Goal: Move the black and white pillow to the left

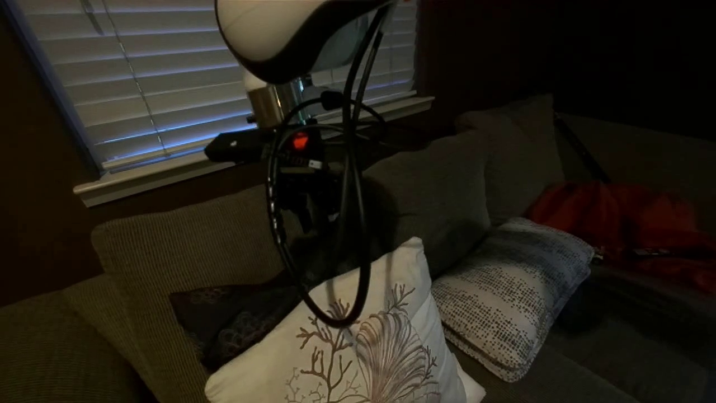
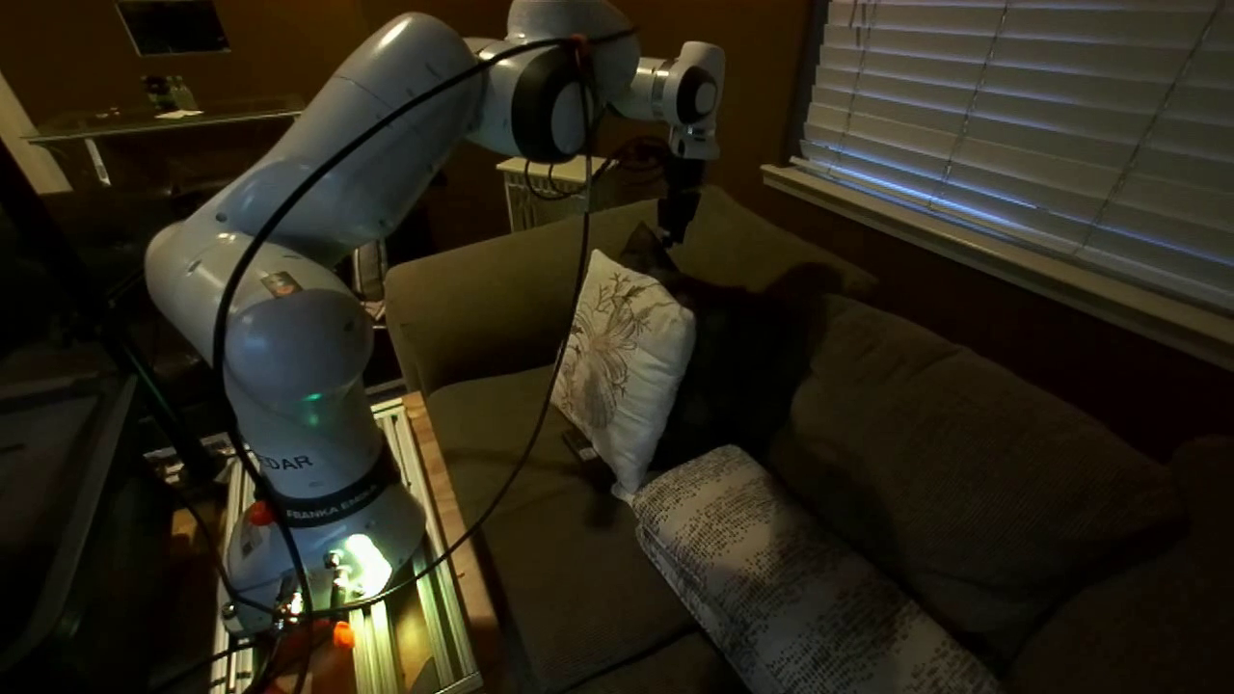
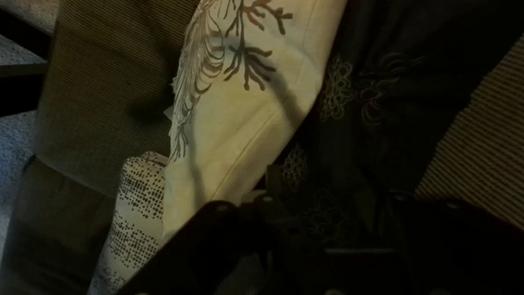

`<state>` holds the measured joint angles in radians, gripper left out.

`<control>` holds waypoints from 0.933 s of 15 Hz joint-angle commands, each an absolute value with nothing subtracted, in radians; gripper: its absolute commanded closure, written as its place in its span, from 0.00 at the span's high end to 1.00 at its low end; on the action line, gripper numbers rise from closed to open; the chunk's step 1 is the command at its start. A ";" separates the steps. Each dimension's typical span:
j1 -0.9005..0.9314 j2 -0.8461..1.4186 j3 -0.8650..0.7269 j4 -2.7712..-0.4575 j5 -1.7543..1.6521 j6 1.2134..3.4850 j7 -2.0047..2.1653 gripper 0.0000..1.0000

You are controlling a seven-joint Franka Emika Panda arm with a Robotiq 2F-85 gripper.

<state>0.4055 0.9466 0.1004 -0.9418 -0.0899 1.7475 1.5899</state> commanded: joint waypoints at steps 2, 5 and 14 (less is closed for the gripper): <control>0.407 0.980 0.104 -0.832 -0.080 1.676 1.591 0.88; 0.403 0.964 0.116 -0.834 -0.088 1.679 1.526 1.00; 0.399 0.863 0.136 -0.897 -0.132 1.482 1.112 1.00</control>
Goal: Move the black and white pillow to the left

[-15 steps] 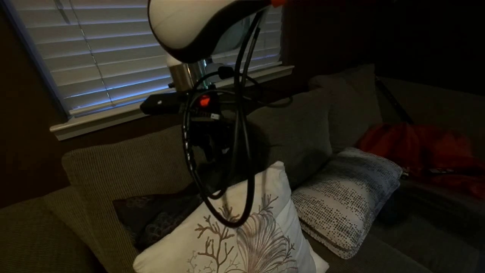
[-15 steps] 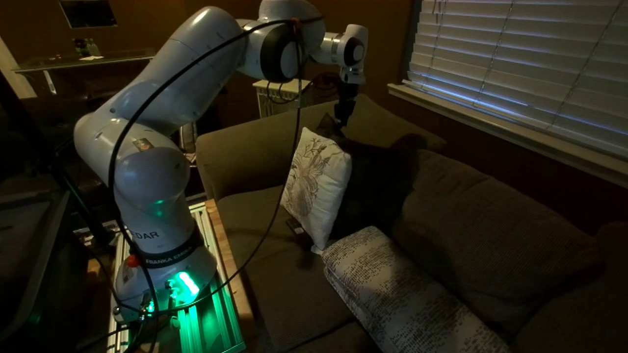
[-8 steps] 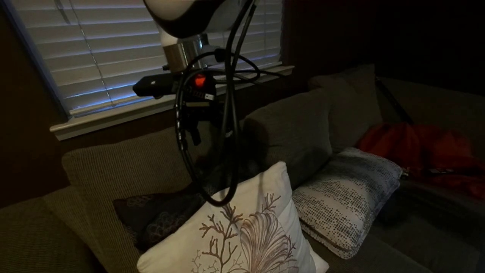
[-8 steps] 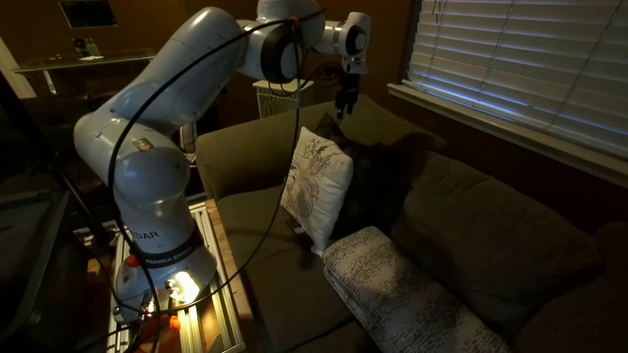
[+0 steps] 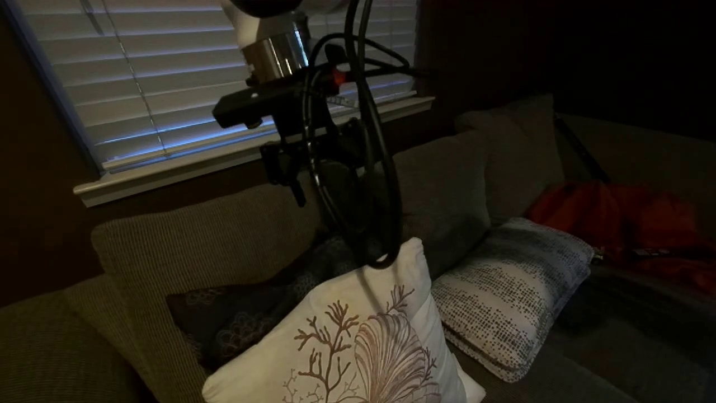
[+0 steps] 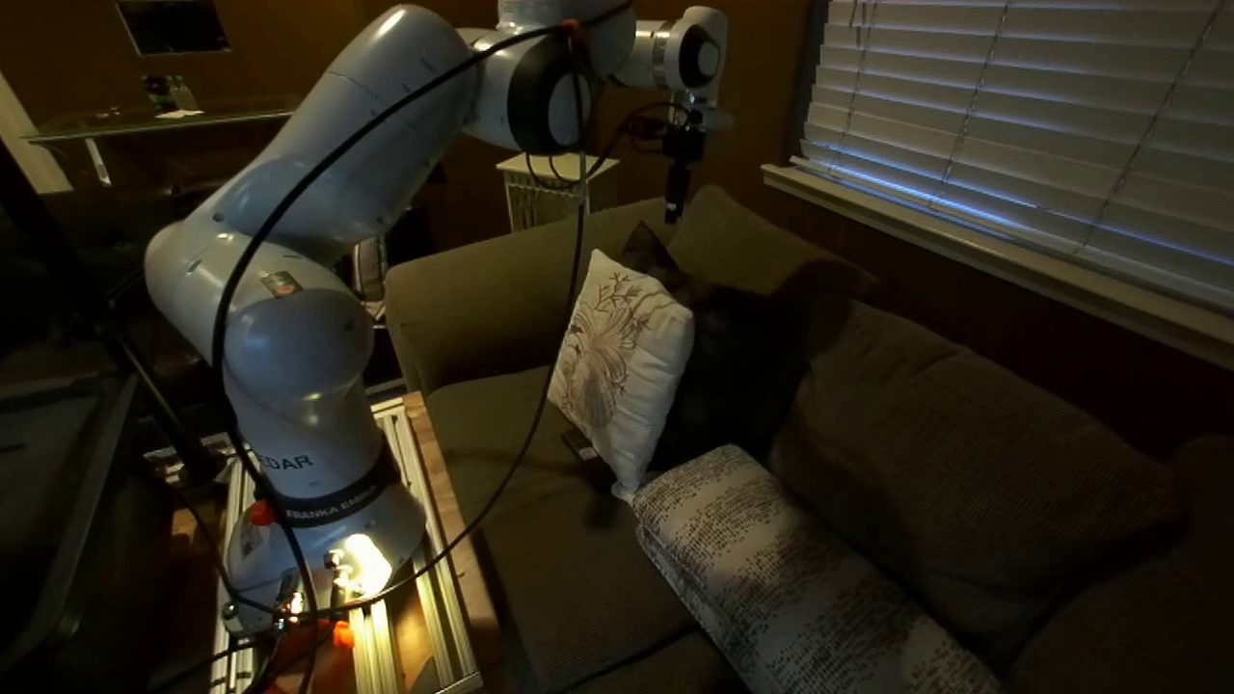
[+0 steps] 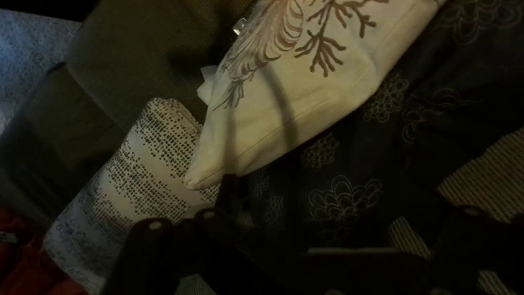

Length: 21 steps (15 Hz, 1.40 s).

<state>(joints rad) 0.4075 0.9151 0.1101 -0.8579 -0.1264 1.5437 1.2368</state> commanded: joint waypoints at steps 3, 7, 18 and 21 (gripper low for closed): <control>0.397 0.829 0.146 -0.920 -0.135 1.402 0.975 1.00; 0.408 0.792 0.139 -0.958 -0.172 1.317 0.793 1.00; 0.395 0.594 0.165 -1.317 -0.241 1.789 0.620 1.00; 0.369 0.540 0.172 -1.419 -0.203 1.921 0.617 1.00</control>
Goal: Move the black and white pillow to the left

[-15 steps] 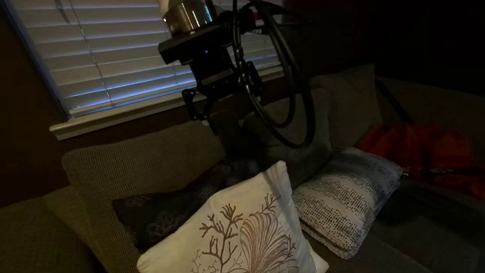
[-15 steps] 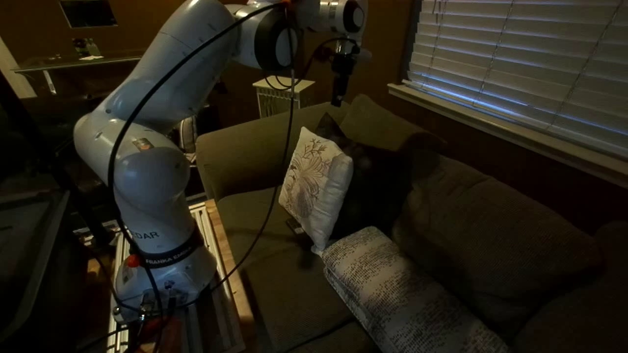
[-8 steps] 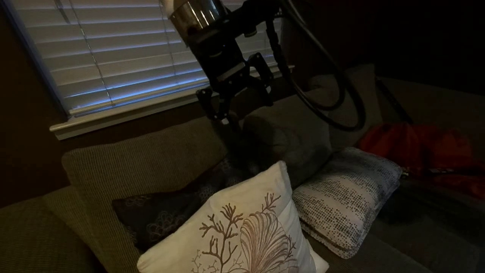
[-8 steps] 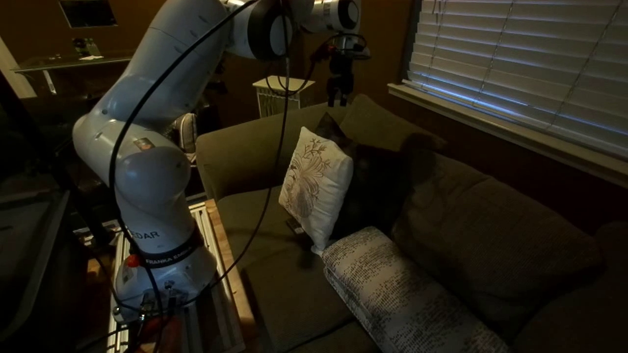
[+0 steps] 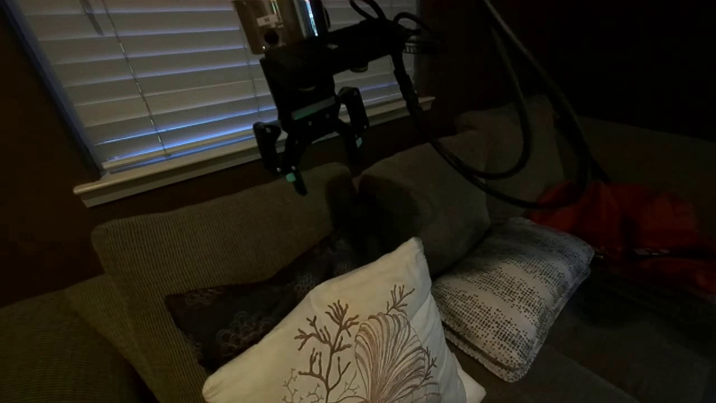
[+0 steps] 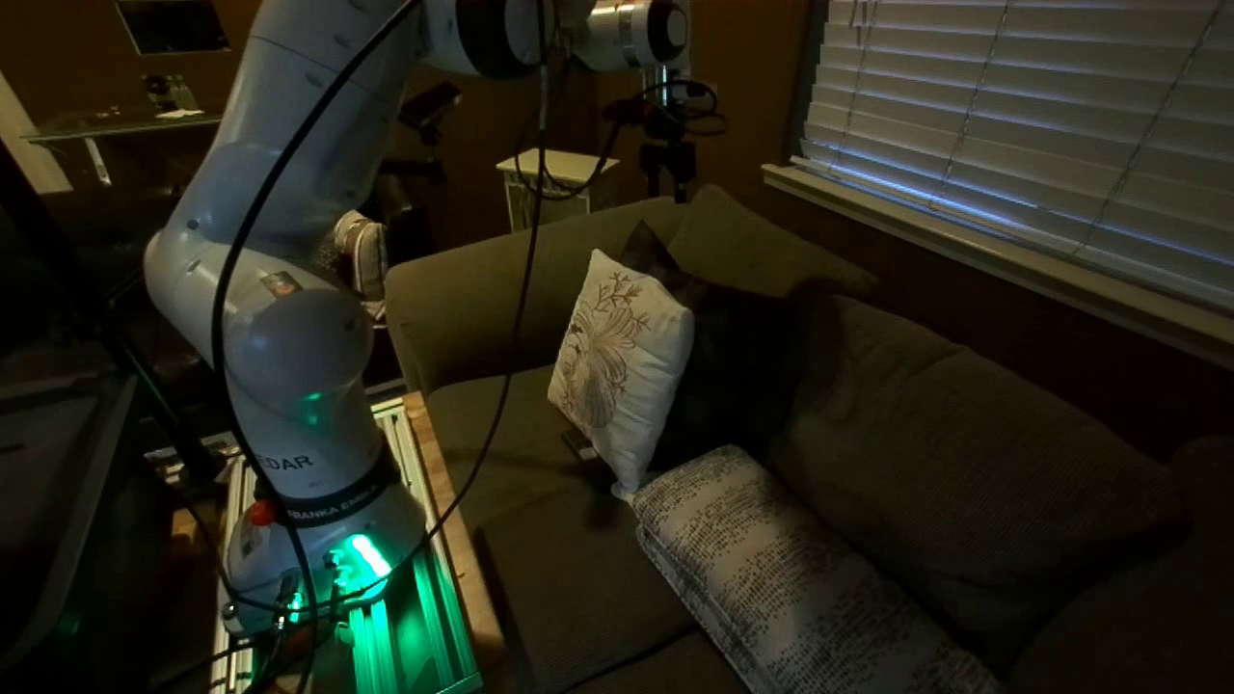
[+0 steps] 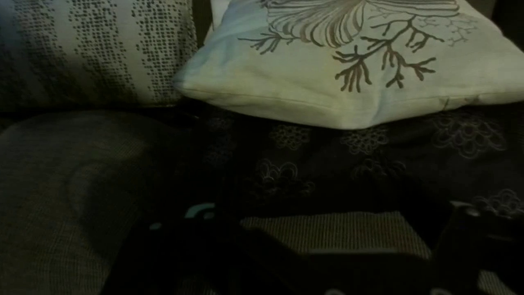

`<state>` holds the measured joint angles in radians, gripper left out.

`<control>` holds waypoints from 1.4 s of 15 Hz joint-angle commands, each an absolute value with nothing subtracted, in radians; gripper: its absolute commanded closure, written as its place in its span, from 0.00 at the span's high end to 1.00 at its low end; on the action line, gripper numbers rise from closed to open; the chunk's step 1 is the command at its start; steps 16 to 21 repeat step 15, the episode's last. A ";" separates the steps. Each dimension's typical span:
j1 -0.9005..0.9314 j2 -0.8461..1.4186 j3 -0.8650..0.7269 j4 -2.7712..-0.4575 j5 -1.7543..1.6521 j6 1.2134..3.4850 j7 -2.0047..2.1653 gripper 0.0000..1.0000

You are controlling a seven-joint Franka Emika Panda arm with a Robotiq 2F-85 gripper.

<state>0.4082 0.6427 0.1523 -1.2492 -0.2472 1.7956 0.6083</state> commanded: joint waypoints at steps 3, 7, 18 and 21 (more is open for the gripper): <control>0.358 0.495 0.161 -1.493 -0.193 1.969 0.634 1.00; 0.380 0.462 0.127 -1.544 -0.192 1.951 0.639 1.00; 0.381 0.485 0.126 -1.526 -0.203 1.932 0.623 1.00; 0.381 0.485 0.126 -1.526 -0.203 1.932 0.623 1.00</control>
